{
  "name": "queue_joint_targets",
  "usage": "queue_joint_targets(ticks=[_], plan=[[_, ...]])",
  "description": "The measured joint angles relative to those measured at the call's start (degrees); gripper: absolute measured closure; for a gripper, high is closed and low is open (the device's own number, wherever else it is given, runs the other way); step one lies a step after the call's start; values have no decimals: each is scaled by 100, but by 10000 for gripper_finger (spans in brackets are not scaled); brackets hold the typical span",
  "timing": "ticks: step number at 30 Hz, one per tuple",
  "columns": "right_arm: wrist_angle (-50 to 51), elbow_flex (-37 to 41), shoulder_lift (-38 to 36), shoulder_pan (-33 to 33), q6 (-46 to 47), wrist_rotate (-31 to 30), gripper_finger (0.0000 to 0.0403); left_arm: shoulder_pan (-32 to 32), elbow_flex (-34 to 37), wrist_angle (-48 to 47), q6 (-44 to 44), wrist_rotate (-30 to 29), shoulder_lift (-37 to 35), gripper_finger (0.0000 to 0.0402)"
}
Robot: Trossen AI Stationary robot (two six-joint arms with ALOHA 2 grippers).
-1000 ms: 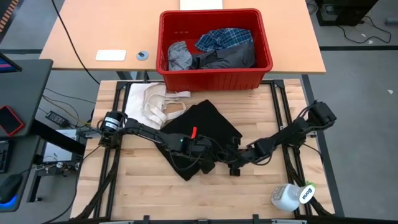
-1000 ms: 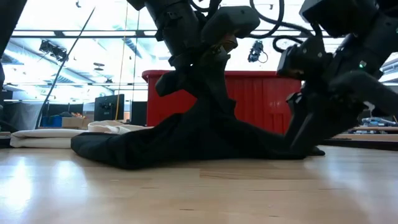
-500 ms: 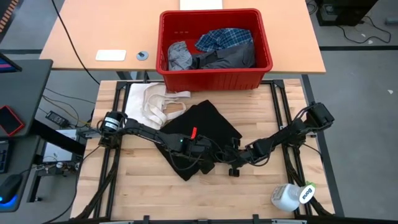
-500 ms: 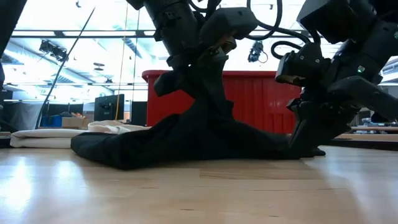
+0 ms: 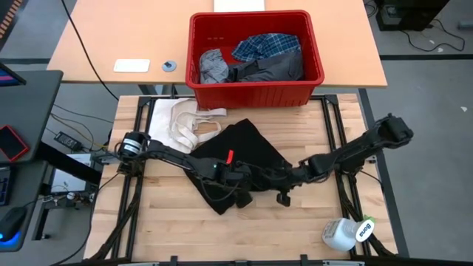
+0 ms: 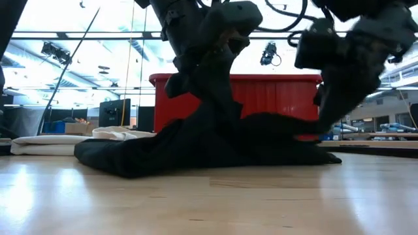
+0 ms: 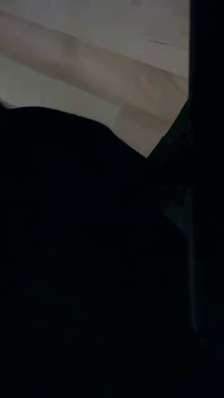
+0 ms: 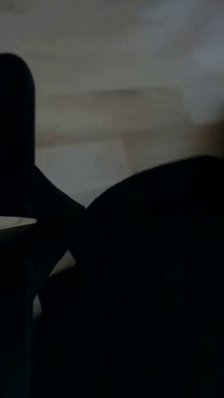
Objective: Fold Laundry from Bin
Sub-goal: Fold the black shirt
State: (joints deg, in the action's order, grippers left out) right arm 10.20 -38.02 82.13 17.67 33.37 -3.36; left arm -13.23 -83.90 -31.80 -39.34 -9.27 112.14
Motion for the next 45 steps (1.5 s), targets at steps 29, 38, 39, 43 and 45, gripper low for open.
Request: queue_joint_targets(ticks=[29,38,39,43,45], plan=[[-940,-13,441,-1306,1620,-110,381,25,0,-523,-242,103,-55,357],[-978,-13,487,-1315,1708,-112,380,48,2,-585,-562,35,-55,161],[-974,-13,487,-1326,1744,-114,380,50,2,-602,-565,17,-55,143],[-965,-13,487,-1406,1806,-129,380,50,2,-864,-562,-163,-55,101],[-965,-13,487,-1457,1813,-136,380,48,2,-1006,-517,-226,-55,92]])
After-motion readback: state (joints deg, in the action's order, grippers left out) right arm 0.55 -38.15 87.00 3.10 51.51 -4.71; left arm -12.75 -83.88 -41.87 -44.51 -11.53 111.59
